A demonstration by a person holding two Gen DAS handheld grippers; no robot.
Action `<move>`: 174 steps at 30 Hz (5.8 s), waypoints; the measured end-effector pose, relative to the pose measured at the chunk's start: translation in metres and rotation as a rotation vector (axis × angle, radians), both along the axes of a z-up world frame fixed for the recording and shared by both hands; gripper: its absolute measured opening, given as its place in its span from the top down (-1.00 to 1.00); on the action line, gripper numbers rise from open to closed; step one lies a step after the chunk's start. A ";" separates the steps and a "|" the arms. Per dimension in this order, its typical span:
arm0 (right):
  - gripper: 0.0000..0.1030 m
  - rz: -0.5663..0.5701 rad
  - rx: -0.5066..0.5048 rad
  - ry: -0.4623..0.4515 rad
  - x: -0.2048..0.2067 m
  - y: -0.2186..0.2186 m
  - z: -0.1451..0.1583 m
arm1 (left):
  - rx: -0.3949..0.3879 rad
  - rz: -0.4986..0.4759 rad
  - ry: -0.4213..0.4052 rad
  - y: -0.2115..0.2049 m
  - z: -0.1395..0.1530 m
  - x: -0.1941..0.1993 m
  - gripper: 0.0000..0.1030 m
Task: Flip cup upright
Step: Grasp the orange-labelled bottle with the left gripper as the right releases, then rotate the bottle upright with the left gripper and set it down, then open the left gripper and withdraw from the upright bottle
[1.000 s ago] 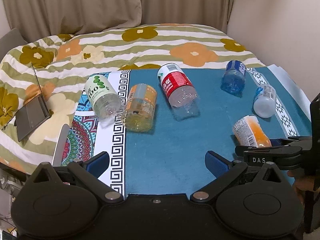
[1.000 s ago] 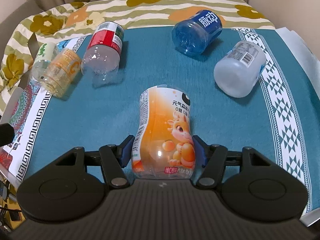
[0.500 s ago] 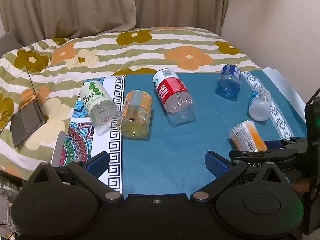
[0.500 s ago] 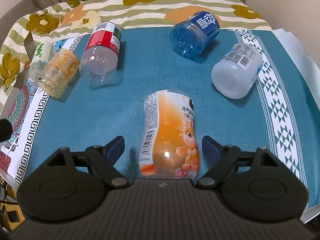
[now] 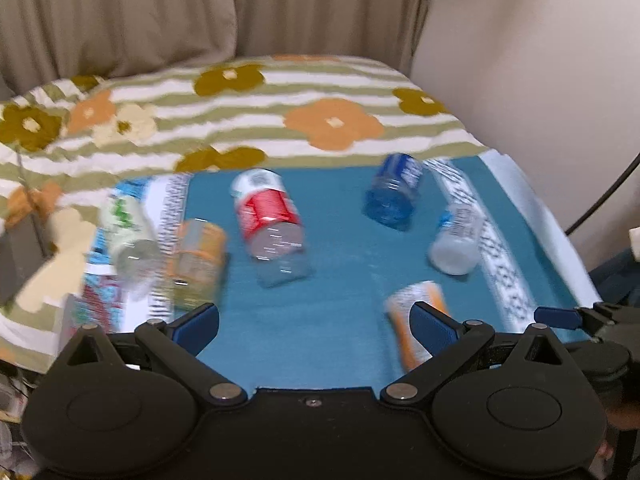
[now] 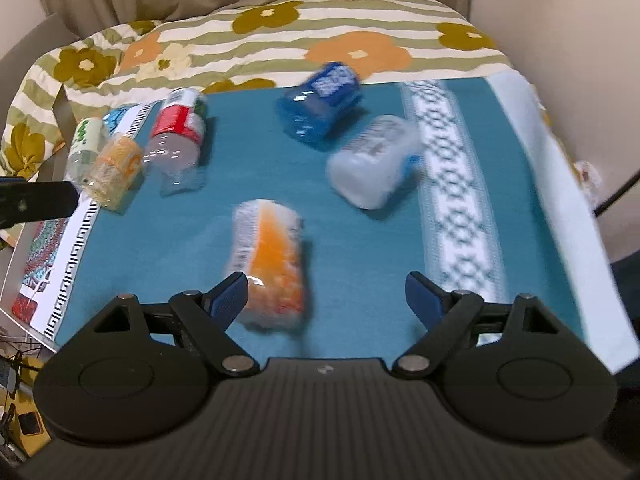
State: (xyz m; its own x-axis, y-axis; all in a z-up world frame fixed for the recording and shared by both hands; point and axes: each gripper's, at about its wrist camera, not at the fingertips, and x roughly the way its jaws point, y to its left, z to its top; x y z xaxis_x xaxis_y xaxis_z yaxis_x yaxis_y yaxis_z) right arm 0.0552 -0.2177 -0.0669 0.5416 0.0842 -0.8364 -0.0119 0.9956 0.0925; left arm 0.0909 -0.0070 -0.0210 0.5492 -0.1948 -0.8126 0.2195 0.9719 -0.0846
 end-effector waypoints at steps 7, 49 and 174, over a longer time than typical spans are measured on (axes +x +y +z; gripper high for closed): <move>-0.96 -0.007 0.003 0.012 -0.011 -0.063 -0.009 | -0.032 -0.016 0.168 -0.070 -0.026 0.035 -0.96; -0.96 -0.041 0.154 0.051 0.012 -0.150 -0.045 | 0.001 0.063 0.465 -0.137 -0.102 0.092 -0.10; -1.00 -0.051 -0.078 -0.190 -0.058 -0.006 0.068 | 0.093 0.112 -0.233 0.007 0.023 -0.092 -0.87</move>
